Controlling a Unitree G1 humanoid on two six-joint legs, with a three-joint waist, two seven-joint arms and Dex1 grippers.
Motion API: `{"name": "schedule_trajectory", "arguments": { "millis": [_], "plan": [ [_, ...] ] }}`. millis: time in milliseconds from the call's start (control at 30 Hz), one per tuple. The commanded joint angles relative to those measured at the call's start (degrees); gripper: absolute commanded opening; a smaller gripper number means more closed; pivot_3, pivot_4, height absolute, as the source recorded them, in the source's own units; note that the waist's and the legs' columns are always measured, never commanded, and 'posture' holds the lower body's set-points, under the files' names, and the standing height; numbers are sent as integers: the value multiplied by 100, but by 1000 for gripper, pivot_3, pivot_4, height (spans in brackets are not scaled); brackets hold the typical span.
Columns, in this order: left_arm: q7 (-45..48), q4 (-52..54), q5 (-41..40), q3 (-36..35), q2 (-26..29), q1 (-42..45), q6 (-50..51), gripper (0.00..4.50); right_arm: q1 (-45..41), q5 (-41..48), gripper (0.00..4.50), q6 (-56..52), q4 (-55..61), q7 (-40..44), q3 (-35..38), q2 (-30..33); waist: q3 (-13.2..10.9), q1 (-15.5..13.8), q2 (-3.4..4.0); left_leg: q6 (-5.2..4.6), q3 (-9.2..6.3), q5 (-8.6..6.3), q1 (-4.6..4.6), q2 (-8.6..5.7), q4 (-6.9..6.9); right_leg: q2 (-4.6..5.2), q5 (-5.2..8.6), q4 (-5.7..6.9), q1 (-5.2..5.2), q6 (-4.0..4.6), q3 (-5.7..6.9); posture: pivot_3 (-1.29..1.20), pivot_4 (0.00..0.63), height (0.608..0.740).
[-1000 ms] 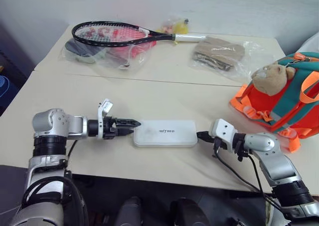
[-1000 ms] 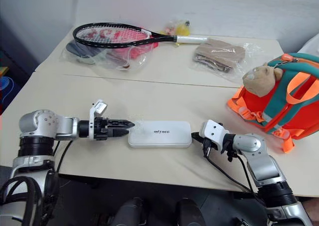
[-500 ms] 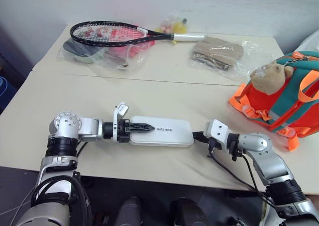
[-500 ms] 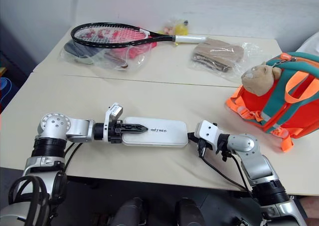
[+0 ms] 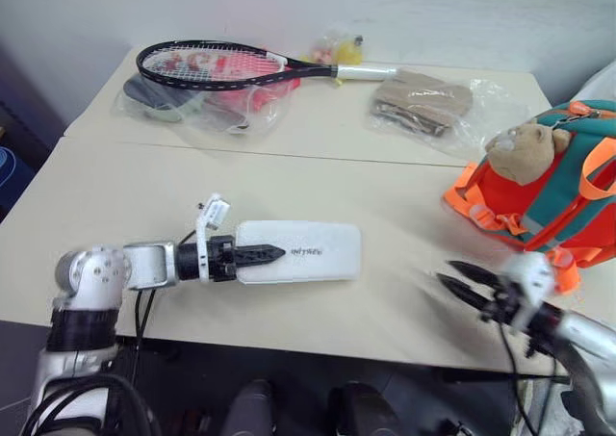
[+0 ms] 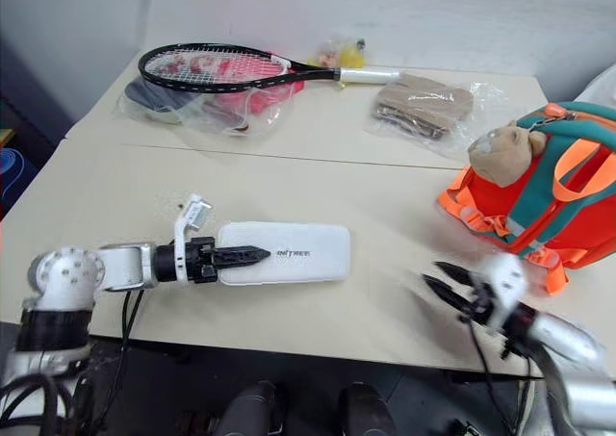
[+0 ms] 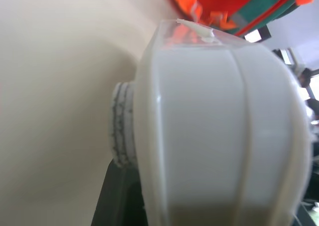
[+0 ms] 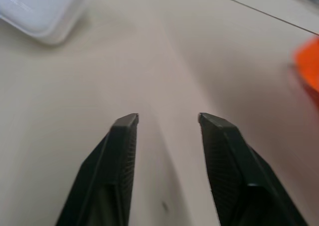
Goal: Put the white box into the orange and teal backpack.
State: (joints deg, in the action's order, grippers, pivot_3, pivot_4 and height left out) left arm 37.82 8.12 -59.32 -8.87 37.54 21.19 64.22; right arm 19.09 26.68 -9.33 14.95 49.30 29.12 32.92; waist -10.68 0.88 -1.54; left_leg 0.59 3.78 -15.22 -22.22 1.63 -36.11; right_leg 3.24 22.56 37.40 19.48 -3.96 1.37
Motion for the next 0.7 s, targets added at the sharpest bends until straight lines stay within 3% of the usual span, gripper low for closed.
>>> {"name": "schedule_trajectory", "arguments": {
  "millis": [33,133,167,333,433,567,700],
  "plan": [
    [785,476,316,-158,151,-403,-860,1215,463,336,3221,421,116,-199,977,-226,0,24,3,0,5,0,5,0,6,-1,0,-1,-1,1,-6,0,150,740],
    [1134,430,580,-168,243,-761,-1271,1215,628,411,4305,532,-206,-411,1449,-322,0,85,8,0,10,-1,12,2,12,-2,1,1,-1,1,-14,0,150,740],
    [1185,383,658,-189,236,-829,-1390,1215,587,368,4480,623,-369,-461,1536,-298,0,91,8,-1,10,-1,13,4,13,-3,1,1,-1,1,-16,0,150,740],
    [1316,320,837,-484,96,-938,-1960,1215,-244,433,4480,518,-1055,-417,1449,302,-6,110,24,-25,20,-10,13,4,10,-1,1,3,3,3,-25,0,150,740],
    [1380,405,748,-658,169,-1096,-1926,1215,-1291,660,4480,118,-1452,-85,961,826,-5,136,33,-33,22,-13,15,6,11,-2,1,8,6,3,-27,0,150,740],
    [1361,410,1205,-665,300,-1245,-2261,1215,-2231,571,4480,-126,-2006,365,288,1171,-7,81,34,-32,15,-12,12,8,11,-7,1,16,13,2,-23,0,150,740],
    [1063,334,1078,-1116,214,-1221,-2278,1215,-3161,492,3629,-73,-2598,516,-128,1200,-10,53,36,-39,4,-11,-9,7,-4,-6,1,15,20,2,-21,0,150,740]
  ]
}}
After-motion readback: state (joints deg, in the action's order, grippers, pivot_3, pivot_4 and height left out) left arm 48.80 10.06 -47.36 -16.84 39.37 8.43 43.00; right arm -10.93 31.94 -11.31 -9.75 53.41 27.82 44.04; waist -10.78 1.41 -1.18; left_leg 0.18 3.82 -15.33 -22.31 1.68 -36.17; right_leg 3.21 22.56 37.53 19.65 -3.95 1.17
